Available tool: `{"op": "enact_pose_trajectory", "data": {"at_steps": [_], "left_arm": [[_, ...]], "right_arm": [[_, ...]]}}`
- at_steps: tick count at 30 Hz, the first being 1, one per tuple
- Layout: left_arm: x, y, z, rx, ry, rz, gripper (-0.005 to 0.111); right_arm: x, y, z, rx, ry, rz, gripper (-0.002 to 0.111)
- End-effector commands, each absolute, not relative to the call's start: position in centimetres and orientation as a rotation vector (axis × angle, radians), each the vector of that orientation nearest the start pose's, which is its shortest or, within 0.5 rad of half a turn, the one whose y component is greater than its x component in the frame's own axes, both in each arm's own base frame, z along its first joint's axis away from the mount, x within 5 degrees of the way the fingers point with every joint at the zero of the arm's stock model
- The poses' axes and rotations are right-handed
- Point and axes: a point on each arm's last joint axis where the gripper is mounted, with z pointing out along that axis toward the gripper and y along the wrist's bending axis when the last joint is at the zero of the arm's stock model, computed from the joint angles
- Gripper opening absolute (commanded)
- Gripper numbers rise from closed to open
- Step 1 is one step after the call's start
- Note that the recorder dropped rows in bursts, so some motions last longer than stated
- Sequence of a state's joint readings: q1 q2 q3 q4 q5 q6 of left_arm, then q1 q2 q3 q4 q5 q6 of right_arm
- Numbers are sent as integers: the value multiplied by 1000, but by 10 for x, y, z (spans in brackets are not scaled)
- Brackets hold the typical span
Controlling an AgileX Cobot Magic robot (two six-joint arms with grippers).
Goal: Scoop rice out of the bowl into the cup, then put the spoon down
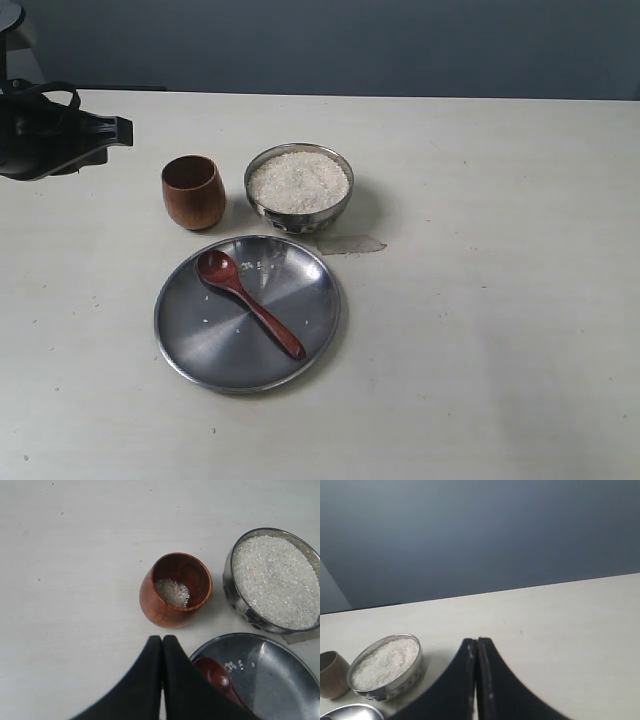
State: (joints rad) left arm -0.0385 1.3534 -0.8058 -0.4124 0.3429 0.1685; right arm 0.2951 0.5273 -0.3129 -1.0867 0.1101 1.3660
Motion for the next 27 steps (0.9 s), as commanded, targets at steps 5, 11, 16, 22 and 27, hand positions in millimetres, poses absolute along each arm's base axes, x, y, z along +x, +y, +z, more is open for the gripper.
{"op": "enact_pose_trajectory", "data": {"at_steps": [5,11,16,22,27], "left_arm": [[276,-23,253,-145,2343,-284,0],[276,-23,253,-145,2343,-284,0],[276,-23,253,-145,2343,-284,0],[276,-23,253,-145,2345,-284,0],[276,-23,253,-145,2345,-284,0]], "right_arm": [[113,25,270,48,1760,331,0],[109,19,238,187,1902,317,0],[104,26,223,17,1973,312,0],[97,24,207,-15,2127,269,0],[96,23,202,-42,2145,235,0]]}}
